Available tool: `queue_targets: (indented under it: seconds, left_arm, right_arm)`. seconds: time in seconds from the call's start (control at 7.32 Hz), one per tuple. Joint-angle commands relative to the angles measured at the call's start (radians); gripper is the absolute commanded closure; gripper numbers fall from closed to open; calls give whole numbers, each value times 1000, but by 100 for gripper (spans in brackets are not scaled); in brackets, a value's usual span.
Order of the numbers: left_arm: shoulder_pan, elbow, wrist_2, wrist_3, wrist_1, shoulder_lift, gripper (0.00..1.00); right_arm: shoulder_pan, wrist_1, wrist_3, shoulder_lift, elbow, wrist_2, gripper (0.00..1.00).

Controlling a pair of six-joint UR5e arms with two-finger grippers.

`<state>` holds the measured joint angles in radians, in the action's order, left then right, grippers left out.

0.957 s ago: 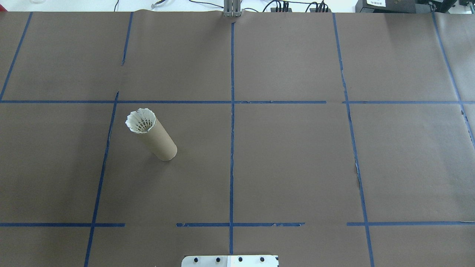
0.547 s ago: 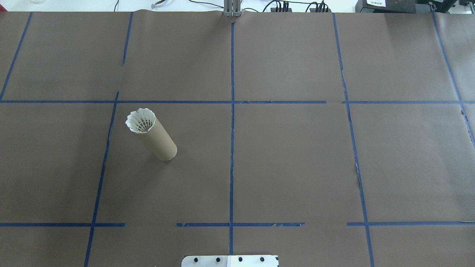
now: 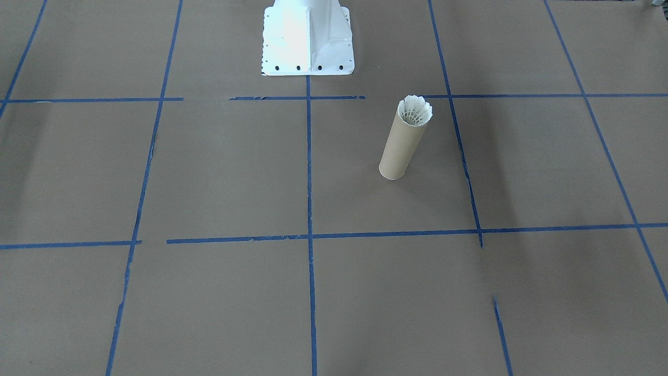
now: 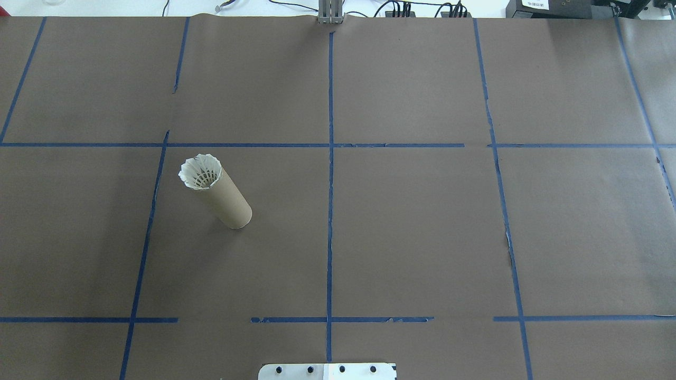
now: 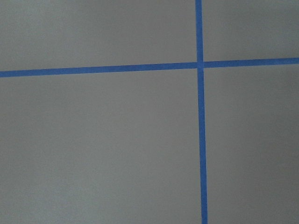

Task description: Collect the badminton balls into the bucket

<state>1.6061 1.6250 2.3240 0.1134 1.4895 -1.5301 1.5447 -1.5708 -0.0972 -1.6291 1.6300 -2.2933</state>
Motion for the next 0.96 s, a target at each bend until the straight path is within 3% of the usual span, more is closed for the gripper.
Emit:
queue_targets:
  seconds: [0.0, 0.82]
  left_arm:
    - [0, 1, 0, 0, 0, 1, 0]
    - [0, 0, 0, 0, 0, 1, 0]
  right_arm:
    - [0, 0, 1, 0, -1, 0, 0]
    - [0, 0, 1, -2, -1, 0, 0]
